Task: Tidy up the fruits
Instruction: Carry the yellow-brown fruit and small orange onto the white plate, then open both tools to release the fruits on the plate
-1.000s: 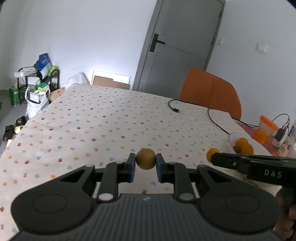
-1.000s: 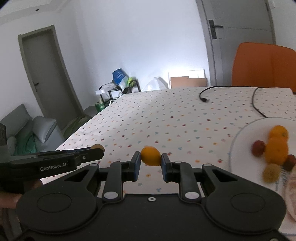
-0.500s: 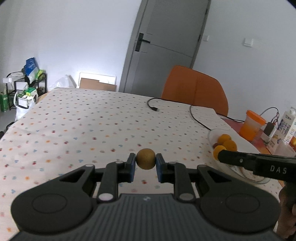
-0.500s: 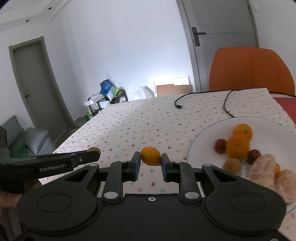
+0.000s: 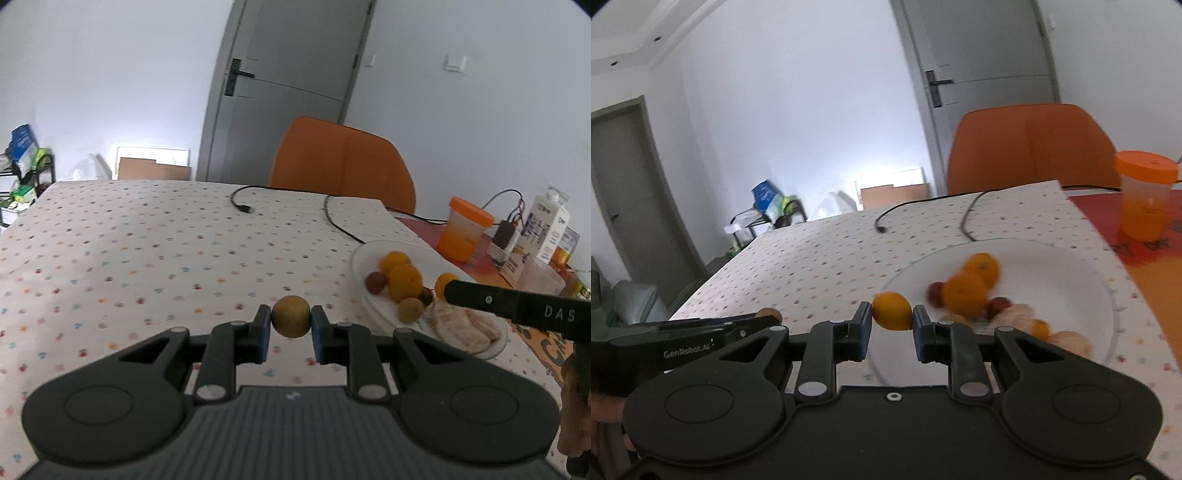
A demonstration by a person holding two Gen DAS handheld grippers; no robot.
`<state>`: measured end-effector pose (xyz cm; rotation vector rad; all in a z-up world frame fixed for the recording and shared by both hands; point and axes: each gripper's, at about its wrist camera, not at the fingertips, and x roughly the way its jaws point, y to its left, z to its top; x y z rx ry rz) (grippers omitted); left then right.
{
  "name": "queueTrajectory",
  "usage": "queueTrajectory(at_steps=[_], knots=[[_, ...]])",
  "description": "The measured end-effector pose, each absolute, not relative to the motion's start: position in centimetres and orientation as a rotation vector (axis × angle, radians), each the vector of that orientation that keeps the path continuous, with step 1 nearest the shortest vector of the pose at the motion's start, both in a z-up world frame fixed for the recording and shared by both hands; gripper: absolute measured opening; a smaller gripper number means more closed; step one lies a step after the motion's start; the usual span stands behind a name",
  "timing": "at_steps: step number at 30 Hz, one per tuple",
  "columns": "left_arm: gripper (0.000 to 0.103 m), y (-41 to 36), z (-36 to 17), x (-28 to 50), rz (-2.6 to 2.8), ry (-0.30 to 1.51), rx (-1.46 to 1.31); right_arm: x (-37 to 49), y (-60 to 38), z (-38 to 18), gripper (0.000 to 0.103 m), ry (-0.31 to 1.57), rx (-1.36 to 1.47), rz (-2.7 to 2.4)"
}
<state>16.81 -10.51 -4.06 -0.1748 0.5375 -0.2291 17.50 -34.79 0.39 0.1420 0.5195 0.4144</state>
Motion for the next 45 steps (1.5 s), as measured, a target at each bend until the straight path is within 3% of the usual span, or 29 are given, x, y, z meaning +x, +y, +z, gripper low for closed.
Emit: queueTrajectory(at_steps=[29,34,45], knots=[[0.022,-19.5,-4.2,19.6,-0.38,0.57,-0.073,18.6,-44.6,-1.5,0.022,0.511,0.236,0.198],[0.024,-19.9,-4.1,19.4,-0.382,0.576,-0.057,18.5,-44.6,-1.3,0.032,0.495,0.229,0.198],[0.026,-17.2,-3.6,18.5,-0.336,0.581,-0.1,17.5,-44.1,-1.3,0.033,0.505,0.251,0.213]])
